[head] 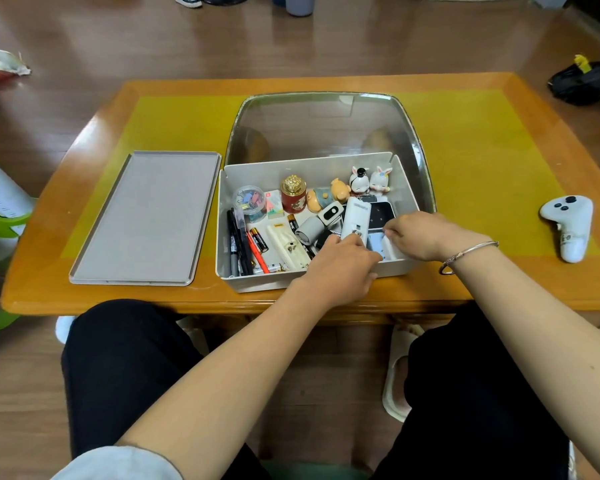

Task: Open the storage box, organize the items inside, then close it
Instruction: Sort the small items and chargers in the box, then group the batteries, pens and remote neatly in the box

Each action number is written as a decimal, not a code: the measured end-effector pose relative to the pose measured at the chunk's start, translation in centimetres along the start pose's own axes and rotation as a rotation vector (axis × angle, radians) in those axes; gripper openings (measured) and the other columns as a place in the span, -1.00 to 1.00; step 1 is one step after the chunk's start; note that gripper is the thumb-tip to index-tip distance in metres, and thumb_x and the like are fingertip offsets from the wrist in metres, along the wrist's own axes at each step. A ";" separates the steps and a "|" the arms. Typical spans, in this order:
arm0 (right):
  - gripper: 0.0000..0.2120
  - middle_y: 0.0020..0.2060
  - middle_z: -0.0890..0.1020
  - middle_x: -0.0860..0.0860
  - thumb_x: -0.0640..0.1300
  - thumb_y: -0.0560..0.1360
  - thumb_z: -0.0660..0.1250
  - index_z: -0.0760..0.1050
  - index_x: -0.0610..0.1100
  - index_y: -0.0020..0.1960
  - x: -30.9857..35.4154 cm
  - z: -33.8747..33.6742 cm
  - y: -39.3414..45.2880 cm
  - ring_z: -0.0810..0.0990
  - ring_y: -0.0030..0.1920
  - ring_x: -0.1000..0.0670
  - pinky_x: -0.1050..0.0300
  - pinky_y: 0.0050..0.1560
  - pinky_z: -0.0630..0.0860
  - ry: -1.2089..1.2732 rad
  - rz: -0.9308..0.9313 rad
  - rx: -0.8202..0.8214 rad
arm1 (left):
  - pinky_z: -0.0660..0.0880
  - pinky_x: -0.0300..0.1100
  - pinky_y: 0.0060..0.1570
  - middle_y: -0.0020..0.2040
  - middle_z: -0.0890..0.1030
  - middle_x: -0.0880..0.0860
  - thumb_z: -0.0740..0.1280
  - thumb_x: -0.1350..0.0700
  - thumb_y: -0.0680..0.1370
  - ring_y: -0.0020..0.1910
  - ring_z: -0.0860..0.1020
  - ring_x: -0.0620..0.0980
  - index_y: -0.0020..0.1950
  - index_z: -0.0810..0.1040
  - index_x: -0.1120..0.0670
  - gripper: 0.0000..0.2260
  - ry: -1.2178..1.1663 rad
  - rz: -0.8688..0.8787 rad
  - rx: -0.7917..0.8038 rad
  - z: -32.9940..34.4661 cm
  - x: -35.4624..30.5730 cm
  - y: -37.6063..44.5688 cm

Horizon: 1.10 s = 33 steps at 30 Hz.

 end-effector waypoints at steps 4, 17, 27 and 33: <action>-0.70 0.15 0.57 -0.04 -0.04 0.60 0.04 0.48 -0.04 0.19 0.2 -0.4 -0.2 0.44 0.22 -0.10 -0.08 0.17 0.24 -0.035 0.024 -0.086 | 0.32 -0.04 0.06 0.14 0.60 -0.01 0.15 -0.12 0.59 0.15 0.46 0.03 0.19 0.54 0.01 -0.68 0.008 -0.041 -0.055 -0.7 0.5 -0.7; -0.65 0.21 0.53 -0.01 0.09 0.49 0.25 0.50 0.01 0.23 5.2 -2.9 0.1 0.35 0.30 -0.11 -0.06 0.24 0.23 0.160 -0.105 -0.340 | 0.31 0.01 0.18 0.34 0.43 0.06 0.28 0.14 0.54 0.30 0.33 0.10 0.30 0.47 0.04 -0.68 -0.021 -0.684 -0.406 -6.3 12.4 -9.1; -0.76 0.06 0.62 -0.07 -0.15 0.47 0.30 0.57 -0.11 0.12 13.3 -3.9 1.5 0.53 0.10 -0.09 0.05 0.08 0.47 0.392 -0.229 -0.380 | 0.39 -0.11 -0.28 0.00 0.61 0.19 0.13 0.12 0.64 -0.13 0.57 0.13 0.52 0.14 0.05 -0.55 -0.174 -0.834 -0.355 -4.1 17.8 -12.1; -0.60 -0.27 0.50 -0.02 0.23 0.42 0.34 0.42 -0.12 -0.18 15.9 -2.5 3.1 0.51 -0.19 -0.07 0.10 -0.27 0.41 0.147 -0.082 -0.244 | 0.34 -0.15 -0.31 -0.01 0.63 0.15 0.12 0.08 0.65 -0.22 0.43 -0.03 0.50 0.21 0.02 -0.59 -0.220 -0.864 -0.463 -3.9 17.7 -12.9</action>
Point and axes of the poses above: each hand's wrist, its own y-axis towards the middle knuckle, its own z-axis out of the palm, x = y × z, the point moved 7 cm from there along y, towards the middle knuckle
